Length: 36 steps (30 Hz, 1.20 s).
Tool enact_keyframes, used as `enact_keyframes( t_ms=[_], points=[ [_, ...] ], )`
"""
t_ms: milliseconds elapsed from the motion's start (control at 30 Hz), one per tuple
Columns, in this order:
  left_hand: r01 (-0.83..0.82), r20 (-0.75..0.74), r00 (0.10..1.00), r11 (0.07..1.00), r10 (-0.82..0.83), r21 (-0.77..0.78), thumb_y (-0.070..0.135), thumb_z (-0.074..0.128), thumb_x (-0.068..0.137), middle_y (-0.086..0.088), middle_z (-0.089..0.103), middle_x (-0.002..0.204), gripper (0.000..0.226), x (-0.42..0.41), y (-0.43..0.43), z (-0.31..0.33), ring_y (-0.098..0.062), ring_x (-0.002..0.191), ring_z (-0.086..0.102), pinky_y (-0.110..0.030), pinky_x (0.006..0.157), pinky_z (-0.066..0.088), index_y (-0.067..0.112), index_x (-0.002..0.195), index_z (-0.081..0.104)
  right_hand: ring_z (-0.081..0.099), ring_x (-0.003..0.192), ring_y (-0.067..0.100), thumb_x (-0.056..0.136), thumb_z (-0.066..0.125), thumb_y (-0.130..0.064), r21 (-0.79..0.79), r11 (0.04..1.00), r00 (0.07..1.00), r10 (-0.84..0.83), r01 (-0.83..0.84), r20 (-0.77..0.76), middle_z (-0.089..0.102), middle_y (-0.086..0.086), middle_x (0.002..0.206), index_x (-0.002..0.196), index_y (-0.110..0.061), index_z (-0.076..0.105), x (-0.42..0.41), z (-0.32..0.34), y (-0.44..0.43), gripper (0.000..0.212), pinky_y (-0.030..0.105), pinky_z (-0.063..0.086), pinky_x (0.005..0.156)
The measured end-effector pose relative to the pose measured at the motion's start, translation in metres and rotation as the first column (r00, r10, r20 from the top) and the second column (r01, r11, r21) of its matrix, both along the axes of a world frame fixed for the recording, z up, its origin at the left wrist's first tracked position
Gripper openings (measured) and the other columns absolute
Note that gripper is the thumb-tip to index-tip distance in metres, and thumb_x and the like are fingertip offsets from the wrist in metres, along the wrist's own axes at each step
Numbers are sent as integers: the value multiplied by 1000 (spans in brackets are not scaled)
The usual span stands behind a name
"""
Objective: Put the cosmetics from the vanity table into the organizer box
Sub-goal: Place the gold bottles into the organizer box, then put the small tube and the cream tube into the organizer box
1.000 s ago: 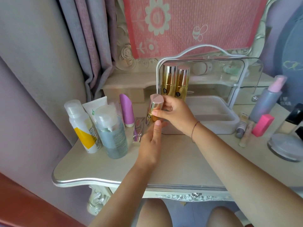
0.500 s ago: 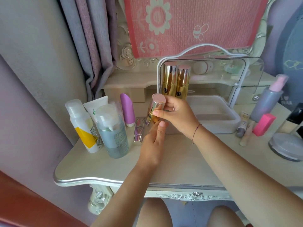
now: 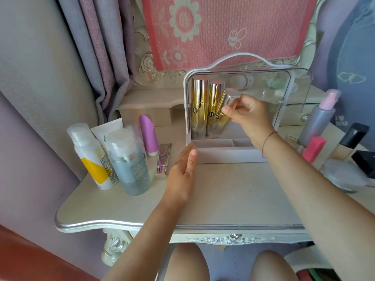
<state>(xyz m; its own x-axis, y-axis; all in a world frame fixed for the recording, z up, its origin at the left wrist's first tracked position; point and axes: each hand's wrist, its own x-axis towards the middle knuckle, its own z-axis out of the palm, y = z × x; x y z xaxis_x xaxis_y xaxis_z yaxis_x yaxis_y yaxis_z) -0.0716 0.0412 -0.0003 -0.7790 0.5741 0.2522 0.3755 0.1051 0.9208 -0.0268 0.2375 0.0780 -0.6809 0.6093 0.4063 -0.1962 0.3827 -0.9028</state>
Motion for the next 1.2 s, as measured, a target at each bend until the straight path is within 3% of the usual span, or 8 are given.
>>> enact_keyframes(
  t_ms=[167, 333, 433, 667, 900, 1000, 1100, 1200],
  points=[
    [-7, 15, 1000, 1000, 7, -4, 45, 32, 95, 10, 47, 142, 51, -2, 0, -2, 9, 125, 36, 10, 91, 17, 19, 135, 49, 67, 86, 15, 77, 73, -23, 111, 993, 993, -62, 50, 103, 69, -10, 83, 83, -29, 66, -24, -14, 5, 11, 43, 58, 84],
    [-2, 45, 999, 1000, 2, 3, 55, 30, 90, 13, 47, 142, 59, -3, 0, -2, 10, 125, 35, 11, 89, 18, 22, 136, 48, 63, 79, 8, 75, 75, -25, 176, 979, 982, -126, 100, 142, 67, -10, 83, 92, -20, 66, -35, -30, 1, 20, 18, 48, 68],
    [-11, 48, 999, 1000, 11, 1, 57, 29, 89, 14, 48, 141, 61, -3, -1, -1, 10, 124, 36, 11, 89, 18, 23, 135, 49, 62, 80, 8, 76, 75, -25, 150, 980, 977, -154, 132, 148, 66, -10, 86, 97, -19, 63, -37, -34, 1, 25, 13, 44, 65],
    [-17, 71, 997, 1000, 17, 0, 61, 29, 86, 12, 50, 140, 65, 0, -1, 3, 7, 126, 39, 10, 91, 20, 22, 134, 50, 64, 84, 9, 74, 77, -24, 138, 986, 957, -131, 98, 260, 65, -12, 87, 101, -18, 60, -36, -38, 2, 32, 36, 57, 81],
    [-3, 41, 999, 1000, 4, -24, 56, 32, 91, 10, 48, 142, 59, 1, -3, 2, 6, 127, 38, 8, 93, 20, 21, 135, 50, 65, 93, 21, 75, 76, -27, 185, 977, 926, -162, 103, 341, 67, -2, 96, 103, -14, 61, -34, -41, -2, 34, 34, 54, 82],
    [-81, -129, 989, 997, 78, -19, 43, 39, 96, 3, 58, 132, 44, 5, -5, 5, -5, 122, 49, -8, 98, 31, 16, 125, 58, 61, 91, 15, 77, 74, -30, 188, 962, 931, -243, 197, 271, 65, -3, 99, 108, -15, 60, -24, -40, -6, 38, 18, 43, 71],
    [-354, -449, 835, 935, 320, 7, 19, 51, 91, -4, 66, 115, 24, 4, -7, 8, -23, 108, 58, -31, 95, 43, 11, 108, 66, 59, 86, 7, 80, 71, -25, 152, 941, 946, -315, 302, 77, 63, -7, 96, 106, -17, 60, 0, -39, -15, 30, 7, 41, 71],
    [-492, -449, 817, 843, 361, -216, 15, 51, 85, -6, 56, 134, 38, 1, -8, 5, -29, 124, 47, -42, 107, 33, 12, 122, 58, 59, 80, -5, 83, 67, -21, 123, 944, 951, -300, 307, -69, 61, -18, 86, 94, -23, 61, 27, -45, -31, 12, 1, 42, 69]
  ],
)
